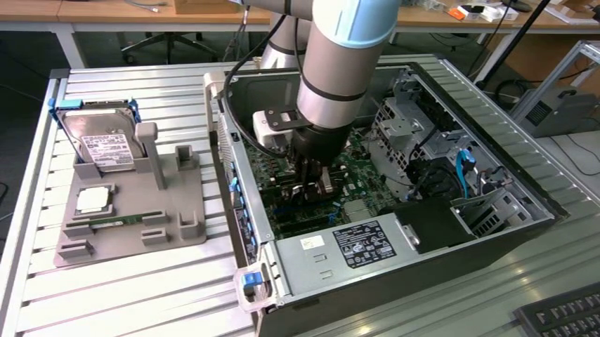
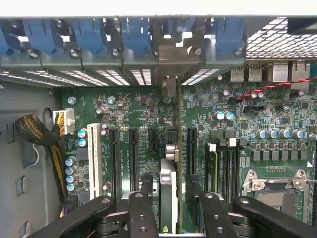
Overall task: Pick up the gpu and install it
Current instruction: 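Insert the gpu into the slot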
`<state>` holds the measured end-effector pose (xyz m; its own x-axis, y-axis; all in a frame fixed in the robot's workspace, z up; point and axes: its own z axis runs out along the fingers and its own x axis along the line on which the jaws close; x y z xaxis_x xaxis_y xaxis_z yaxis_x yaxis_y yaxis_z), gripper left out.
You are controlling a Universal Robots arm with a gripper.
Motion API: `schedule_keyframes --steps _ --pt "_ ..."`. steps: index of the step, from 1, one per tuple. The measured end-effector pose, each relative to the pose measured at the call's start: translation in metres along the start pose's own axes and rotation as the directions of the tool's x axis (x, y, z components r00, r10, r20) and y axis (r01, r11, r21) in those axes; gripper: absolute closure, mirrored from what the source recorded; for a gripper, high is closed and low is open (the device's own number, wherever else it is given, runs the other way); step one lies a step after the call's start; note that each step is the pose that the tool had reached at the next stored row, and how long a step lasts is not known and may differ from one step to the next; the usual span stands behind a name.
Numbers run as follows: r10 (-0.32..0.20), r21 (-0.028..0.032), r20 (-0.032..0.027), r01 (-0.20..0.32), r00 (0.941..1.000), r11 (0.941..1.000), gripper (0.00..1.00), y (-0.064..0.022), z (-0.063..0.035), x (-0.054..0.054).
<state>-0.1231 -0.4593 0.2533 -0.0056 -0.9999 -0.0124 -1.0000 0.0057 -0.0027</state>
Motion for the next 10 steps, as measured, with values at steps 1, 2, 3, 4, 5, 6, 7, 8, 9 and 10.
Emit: schedule_keyframes --steps 1,2,3,4,5,6,7,8,9,10 --pt "0.000 -0.0002 -0.0004 0.000 1.0000 1.0000 0.60 0.0000 -0.0005 0.000" --pt "0.000 -0.0001 -0.0002 0.000 1.0000 1.0000 0.60 0.0000 -0.0022 0.000" --pt "0.000 0.0001 -0.0001 0.000 1.0000 1.0000 0.60 0.0000 -0.0052 -0.001" --pt "0.000 0.0003 -0.0002 0.000 1.0000 1.0000 0.60 0.0000 -0.0093 -0.001" --pt "0.000 0.0007 0.0000 0.000 1.0000 1.0000 0.60 0.0000 -0.0130 -0.002" --pt "0.000 0.0010 -0.0003 0.000 1.0000 1.0000 0.60 -0.0001 -0.0192 -0.002" --pt "0.000 0.0014 -0.0001 0.000 1.0000 1.0000 0.61 -0.0001 -0.0230 -0.003" --pt "0.000 0.0016 -0.0002 0.000 1.0000 1.0000 0.74 -0.0001 -0.0253 -0.003" --pt "0.000 0.0017 0.0000 0.000 1.0000 1.0000 0.74 0.0000 -0.0263 -0.003" --pt "0.000 0.0018 -0.0001 0.000 1.0000 1.0000 0.81 0.0000 -0.0264 -0.003"
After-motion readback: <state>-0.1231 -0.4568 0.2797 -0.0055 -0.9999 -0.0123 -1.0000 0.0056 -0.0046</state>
